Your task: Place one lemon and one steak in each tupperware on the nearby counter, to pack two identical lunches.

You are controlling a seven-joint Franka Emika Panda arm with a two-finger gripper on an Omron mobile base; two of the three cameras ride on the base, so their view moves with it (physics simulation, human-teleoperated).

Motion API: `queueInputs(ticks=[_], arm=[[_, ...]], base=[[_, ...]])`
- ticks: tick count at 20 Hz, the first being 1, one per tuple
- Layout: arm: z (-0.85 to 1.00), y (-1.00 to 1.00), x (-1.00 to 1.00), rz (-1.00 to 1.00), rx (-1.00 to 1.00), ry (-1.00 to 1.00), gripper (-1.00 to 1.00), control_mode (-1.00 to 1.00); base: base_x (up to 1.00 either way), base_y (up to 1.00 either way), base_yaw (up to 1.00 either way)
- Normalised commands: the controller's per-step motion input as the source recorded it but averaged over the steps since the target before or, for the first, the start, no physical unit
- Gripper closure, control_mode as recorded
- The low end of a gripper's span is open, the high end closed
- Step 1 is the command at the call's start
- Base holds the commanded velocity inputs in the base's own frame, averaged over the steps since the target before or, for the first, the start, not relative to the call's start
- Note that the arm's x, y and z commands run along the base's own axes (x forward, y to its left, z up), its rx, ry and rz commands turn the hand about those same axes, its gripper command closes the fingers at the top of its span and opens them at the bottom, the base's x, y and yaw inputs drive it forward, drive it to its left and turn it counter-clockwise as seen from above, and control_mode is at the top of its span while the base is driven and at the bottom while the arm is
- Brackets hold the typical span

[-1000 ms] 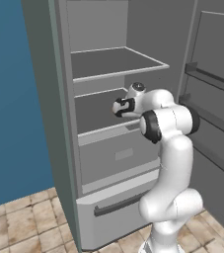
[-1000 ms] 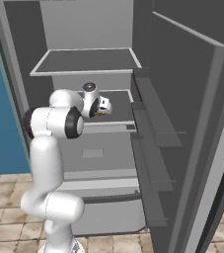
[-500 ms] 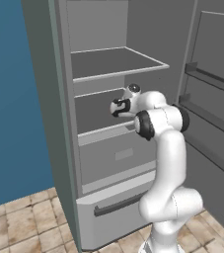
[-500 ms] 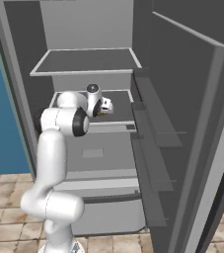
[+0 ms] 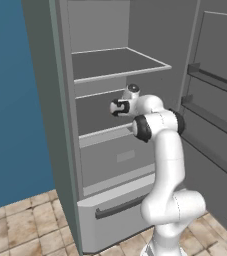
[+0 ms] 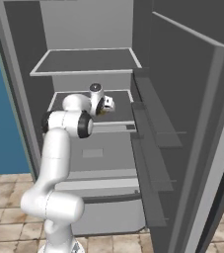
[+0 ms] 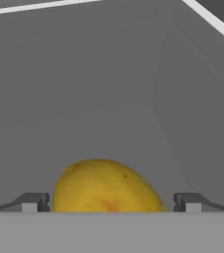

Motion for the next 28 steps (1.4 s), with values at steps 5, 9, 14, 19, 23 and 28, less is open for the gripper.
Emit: queueInputs(ticks=[5,9,14,19,23,28], arm=[[-0.37,0.04,0.20,0.00,0.00,0.03,-1.00,-1.00],[-0.98,0.35,-0.03,0.00,0.00,0.17,-1.00,-1.00],[-1.00,0.54,-0.03,-0.02,0.00,0.18,-1.00,-1.00],[-1.00,0.58,-0.11,-0.06,0.00,0.24,1.00,-1.00],[-1.00,0.48,-0.60,-0.08,0.00,0.22,1.00,-1.00],[-1.00,0.43,-0.89,-0.07,-0.03,0.09,1.00,-1.00]], base=[[0.00,0.00,0.00],[0.00,0.00,0.00],[0.00,0.00,0.00],[0.00,0.00,0.00],[0.00,0.00,0.00],[0.00,0.00,0.00]])
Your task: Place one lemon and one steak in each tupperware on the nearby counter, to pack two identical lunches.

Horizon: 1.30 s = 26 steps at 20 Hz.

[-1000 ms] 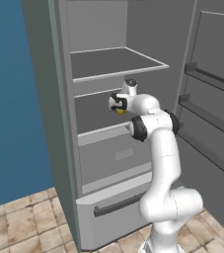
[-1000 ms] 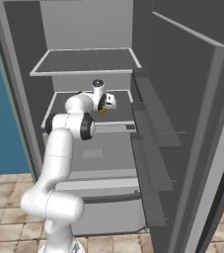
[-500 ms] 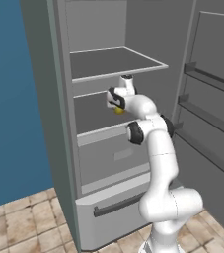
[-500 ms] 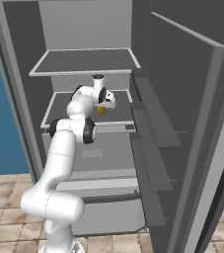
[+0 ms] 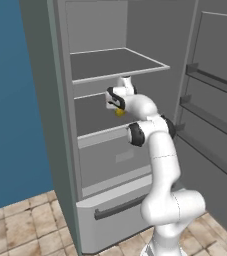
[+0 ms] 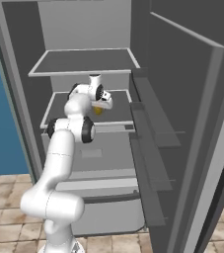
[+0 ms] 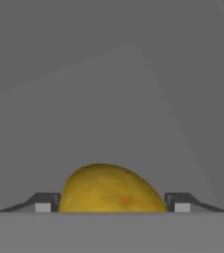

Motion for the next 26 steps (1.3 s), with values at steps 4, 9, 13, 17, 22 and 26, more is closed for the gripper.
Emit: queueInputs(ticks=[4,9,13,17,22,26], arm=[[-1.00,0.35,-1.00,-0.07,-0.08,0.01,1.00,-1.00],[-0.78,0.09,-1.00,-0.04,-0.03,0.00,1.00,-1.00],[0.05,-0.11,-1.00,-0.01,0.01,0.09,1.00,-1.00],[0.51,-0.08,-1.00,0.00,0.00,0.20,1.00,-1.00],[1.00,-0.05,-0.99,-0.01,0.00,0.39,1.00,-1.00],[0.79,0.00,-1.00,0.00,0.00,0.20,1.00,-1.00]], base=[[0.00,0.00,0.00],[0.00,0.00,0.00],[0.00,0.00,0.00],[0.00,0.00,0.00],[0.00,0.00,0.00],[0.00,0.00,0.00]])
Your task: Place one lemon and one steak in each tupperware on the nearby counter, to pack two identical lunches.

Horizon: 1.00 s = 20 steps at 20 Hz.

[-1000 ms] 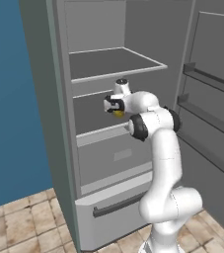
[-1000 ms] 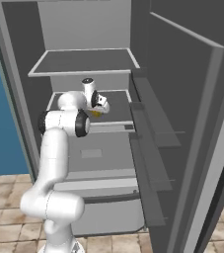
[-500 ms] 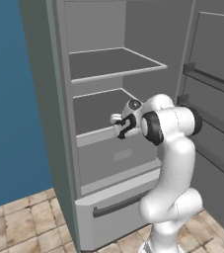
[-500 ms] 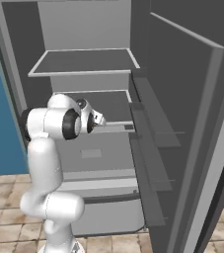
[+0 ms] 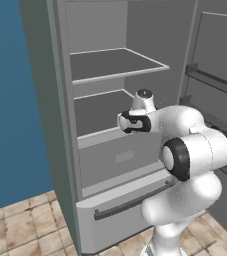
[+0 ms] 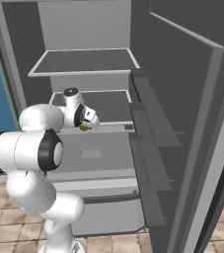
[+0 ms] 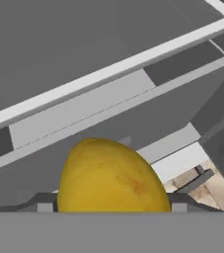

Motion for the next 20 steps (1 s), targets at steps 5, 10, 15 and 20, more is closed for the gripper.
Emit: queueInputs(ticks=[5,10,15,20], arm=[[0.29,0.00,-1.00,0.00,0.00,0.31,1.00,-1.00],[0.15,0.00,-1.00,0.00,0.00,0.25,1.00,-1.00],[0.52,0.00,-1.00,0.00,0.00,-0.06,1.00,-1.00],[0.07,0.03,-1.00,0.00,-0.01,-0.41,1.00,-1.00]], base=[[0.00,0.00,0.00],[0.00,0.00,0.00],[0.00,0.00,0.00],[0.00,0.00,0.00]])
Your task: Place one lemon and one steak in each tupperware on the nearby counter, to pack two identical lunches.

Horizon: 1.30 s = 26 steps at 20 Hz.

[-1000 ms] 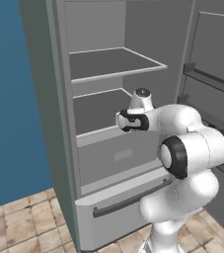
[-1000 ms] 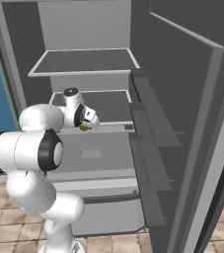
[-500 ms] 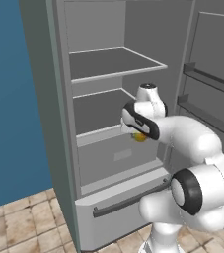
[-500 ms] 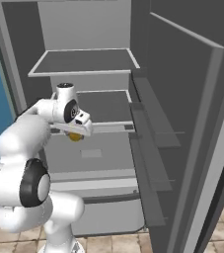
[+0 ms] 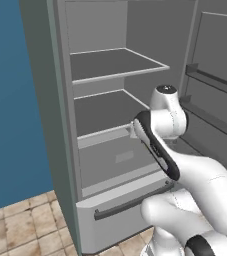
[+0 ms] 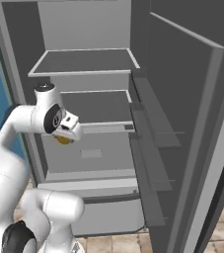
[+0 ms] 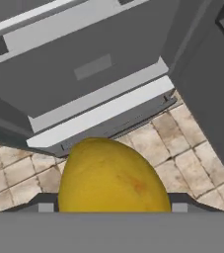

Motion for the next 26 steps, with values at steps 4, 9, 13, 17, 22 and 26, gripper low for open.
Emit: queueInputs(ticks=[4,9,13,17,22,26], arm=[[0.71,0.00,-0.97,0.00,0.00,-0.22,1.00,-1.00],[1.00,0.00,-0.83,0.00,0.00,-0.09,1.00,-1.00],[1.00,0.00,-0.62,0.00,0.00,-0.01,1.00,-1.00],[0.95,0.00,-0.37,0.00,0.00,-0.09,1.00,-1.00],[0.34,0.00,-0.33,0.00,0.00,-0.04,1.00,1.00],[0.00,0.00,0.00,0.00,0.00,0.00,1.00,1.00]], base=[[0.00,0.00,0.00],[0.00,0.00,0.00],[0.00,0.00,0.00],[0.00,0.00,0.00],[-0.39,0.00,0.00],[-1.00,0.00,0.00]])
